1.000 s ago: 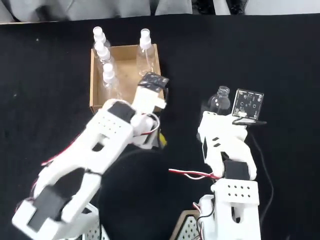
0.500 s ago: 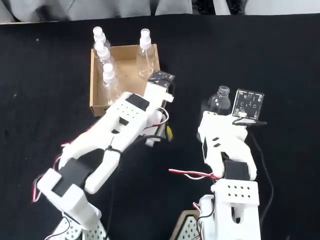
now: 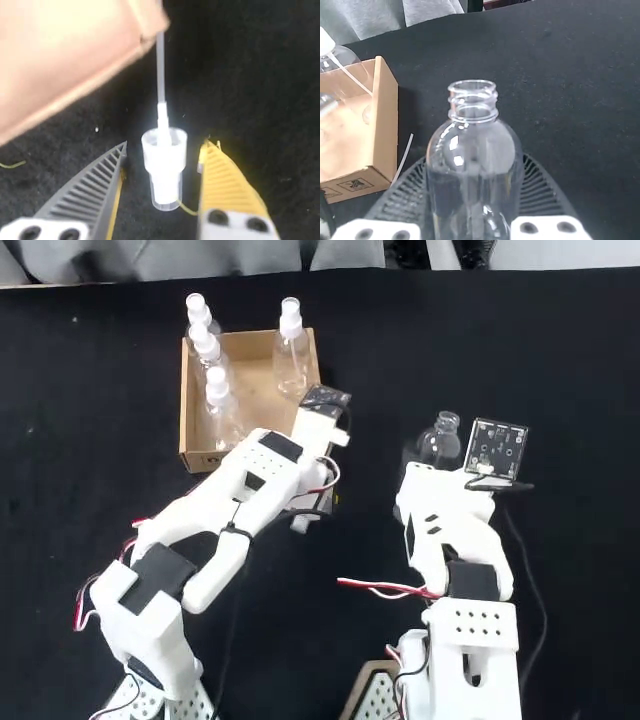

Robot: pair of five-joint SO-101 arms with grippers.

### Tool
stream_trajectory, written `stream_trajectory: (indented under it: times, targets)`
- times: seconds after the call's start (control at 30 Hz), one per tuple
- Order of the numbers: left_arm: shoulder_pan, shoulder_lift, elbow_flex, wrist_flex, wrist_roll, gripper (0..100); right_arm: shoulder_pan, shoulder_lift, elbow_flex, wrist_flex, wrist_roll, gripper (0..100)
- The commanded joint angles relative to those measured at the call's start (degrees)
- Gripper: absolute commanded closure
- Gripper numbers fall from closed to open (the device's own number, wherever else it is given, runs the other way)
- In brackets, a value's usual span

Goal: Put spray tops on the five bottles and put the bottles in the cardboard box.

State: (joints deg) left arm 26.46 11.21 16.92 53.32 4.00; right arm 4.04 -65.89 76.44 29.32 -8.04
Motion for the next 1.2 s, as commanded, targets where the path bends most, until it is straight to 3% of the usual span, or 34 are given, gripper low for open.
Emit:
stream_trajectory:
  times: [0.0,0.5,0.6,0.8,1.17]
  targets:
    - [-0.2,-0.4,-2.3,-1.1,0.4,80,1.5,-2.2,-0.5,-1.8,0.6,91.3]
    - [0.1,-0.4,-1.5,-1.3,0.9,80,1.5,-2.2,-0.4,-1.8,0.6,91.3]
    - [0.3,-0.4,1.5,-5.3,0.7,80,1.5,-2.2,-0.4,-1.8,0.6,91.3]
    - [0.4,-0.5,5.1,-12.8,0.4,95,1.5,-2.2,-0.4,-1.8,0.6,91.3]
    - [0.7,-1.1,5.1,-11.8,0.4,96,1.6,-2.2,-0.4,-1.8,0.6,91.3]
